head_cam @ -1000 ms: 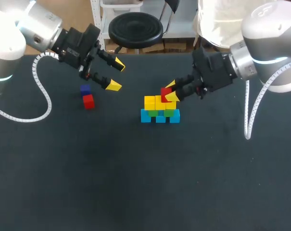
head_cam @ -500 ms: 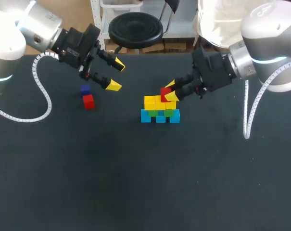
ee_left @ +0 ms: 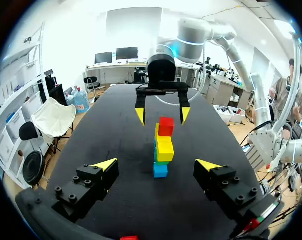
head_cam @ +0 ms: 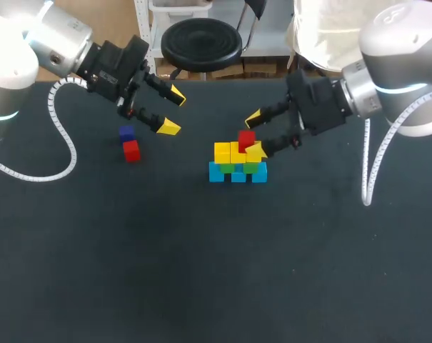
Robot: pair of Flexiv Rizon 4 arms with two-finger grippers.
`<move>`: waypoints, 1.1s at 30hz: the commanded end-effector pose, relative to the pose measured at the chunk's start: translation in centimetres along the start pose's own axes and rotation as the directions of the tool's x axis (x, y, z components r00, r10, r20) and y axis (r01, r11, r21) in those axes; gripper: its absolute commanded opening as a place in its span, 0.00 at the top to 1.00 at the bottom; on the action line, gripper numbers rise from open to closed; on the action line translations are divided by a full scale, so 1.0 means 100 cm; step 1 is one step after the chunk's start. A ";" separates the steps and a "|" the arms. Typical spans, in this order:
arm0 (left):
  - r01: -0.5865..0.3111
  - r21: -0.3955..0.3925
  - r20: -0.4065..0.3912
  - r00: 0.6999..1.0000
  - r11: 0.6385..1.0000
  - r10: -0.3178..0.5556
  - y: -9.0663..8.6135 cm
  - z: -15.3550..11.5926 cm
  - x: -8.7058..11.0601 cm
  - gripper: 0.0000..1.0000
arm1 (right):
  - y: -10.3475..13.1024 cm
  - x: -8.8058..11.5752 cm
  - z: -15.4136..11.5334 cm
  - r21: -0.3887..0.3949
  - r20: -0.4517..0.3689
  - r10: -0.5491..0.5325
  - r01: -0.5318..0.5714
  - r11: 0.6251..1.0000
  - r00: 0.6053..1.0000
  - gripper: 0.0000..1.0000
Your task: Place the blue cubes, place green cubes on the blue cubes, place the yellow cubes on the green cubes, then place the red cubes on the yellow cubes, and place purple cube on the red cubes.
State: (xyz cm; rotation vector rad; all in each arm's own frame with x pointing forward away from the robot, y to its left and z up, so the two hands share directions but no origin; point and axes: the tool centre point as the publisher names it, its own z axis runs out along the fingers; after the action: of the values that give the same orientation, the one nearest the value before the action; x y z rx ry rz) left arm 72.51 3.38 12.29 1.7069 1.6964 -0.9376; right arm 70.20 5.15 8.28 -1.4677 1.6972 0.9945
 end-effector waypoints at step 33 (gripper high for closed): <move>-0.001 -0.003 0.001 1.000 1.000 0.001 -0.001 0.000 0.000 0.00 | 0.080 -0.037 -0.079 0.102 0.143 -0.186 0.173 0.980 0.972 0.00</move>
State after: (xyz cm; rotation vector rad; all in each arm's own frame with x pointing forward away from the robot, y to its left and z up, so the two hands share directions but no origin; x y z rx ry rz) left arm 72.51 3.38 12.29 1.7069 1.6964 -0.9376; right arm 62.99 1.58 16.18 -1.4145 1.4522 0.8863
